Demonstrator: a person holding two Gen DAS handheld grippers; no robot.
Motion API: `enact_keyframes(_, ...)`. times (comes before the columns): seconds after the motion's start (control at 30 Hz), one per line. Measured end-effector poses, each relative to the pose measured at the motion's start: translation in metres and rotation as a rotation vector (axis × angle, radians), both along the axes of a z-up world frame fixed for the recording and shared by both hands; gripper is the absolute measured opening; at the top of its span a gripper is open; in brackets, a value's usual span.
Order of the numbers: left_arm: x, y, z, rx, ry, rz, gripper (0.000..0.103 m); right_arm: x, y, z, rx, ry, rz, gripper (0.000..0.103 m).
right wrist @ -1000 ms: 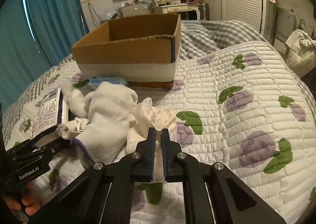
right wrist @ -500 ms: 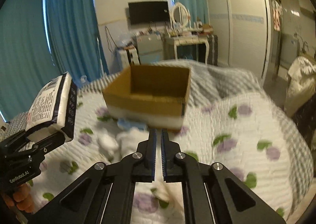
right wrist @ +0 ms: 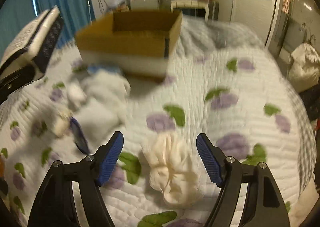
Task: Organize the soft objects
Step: 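Lower the tissue pack into the box with the left tool while the right tool drops the beige sock in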
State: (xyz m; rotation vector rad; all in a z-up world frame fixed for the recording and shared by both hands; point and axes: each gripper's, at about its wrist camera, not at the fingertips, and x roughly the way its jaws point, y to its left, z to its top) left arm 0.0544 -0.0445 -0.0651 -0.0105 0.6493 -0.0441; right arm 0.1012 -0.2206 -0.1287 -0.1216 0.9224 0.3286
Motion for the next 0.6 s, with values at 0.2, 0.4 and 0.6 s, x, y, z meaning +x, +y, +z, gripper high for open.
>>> enact_keyframes(0.2, -0.005, -0.002, -0.015, -0.013, 0.052, -0.003, 0.054, 0.007, 0.003, -0.011, -0.029, 0.044, -0.012, 0.015)
enact_keyframes(0.4, 0.002, -0.001, 0.021, -0.032, -0.008, -0.045, 0.054, 0.001, -0.001, 0.069, 0.111, -0.165, 0.029, 0.014)
enact_keyframes(0.6, 0.046, -0.003, 0.072, -0.032, -0.088, -0.093, 0.055, 0.049, 0.020, 0.151, 0.209, -0.310, 0.087, 0.014)
